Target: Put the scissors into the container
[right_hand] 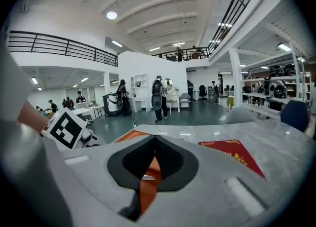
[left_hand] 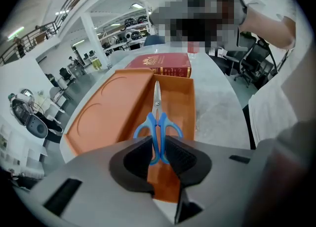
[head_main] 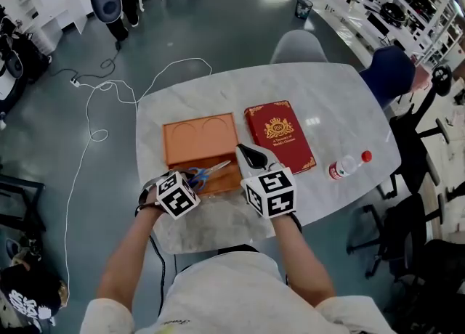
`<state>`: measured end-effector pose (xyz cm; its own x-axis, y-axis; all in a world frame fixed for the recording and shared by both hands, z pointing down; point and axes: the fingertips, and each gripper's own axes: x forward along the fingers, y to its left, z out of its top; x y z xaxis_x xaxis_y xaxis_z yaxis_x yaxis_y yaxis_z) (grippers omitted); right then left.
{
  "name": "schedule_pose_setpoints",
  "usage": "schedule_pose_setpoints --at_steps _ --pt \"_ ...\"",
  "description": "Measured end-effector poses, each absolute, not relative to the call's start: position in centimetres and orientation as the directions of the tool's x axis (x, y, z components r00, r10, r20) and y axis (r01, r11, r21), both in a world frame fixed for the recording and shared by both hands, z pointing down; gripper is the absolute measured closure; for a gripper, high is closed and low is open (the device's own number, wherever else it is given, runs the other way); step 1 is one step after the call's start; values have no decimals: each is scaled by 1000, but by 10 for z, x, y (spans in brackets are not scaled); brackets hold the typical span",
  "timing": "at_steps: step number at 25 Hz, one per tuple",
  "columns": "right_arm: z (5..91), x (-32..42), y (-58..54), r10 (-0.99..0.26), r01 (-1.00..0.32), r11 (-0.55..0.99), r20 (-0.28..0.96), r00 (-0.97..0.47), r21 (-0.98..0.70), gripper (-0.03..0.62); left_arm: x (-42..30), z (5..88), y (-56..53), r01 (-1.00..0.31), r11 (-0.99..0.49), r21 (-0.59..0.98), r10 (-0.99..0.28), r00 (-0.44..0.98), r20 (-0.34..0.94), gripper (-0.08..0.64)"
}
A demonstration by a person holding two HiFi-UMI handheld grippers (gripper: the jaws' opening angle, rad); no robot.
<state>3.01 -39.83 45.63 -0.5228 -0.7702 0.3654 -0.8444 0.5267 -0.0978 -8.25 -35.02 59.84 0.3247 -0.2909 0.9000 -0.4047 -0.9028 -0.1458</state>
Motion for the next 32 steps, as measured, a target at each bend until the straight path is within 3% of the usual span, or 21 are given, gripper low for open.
schedule_pose_setpoints --at_steps 17,32 --pt "476 39 -427 -743 -827 545 377 -553 -137 587 -74 628 -357 -376 -925 -61 -149 210 966 482" --pt "483 41 -435 -728 -815 555 376 -573 -167 588 -75 631 -361 -396 -916 -70 -158 195 968 477"
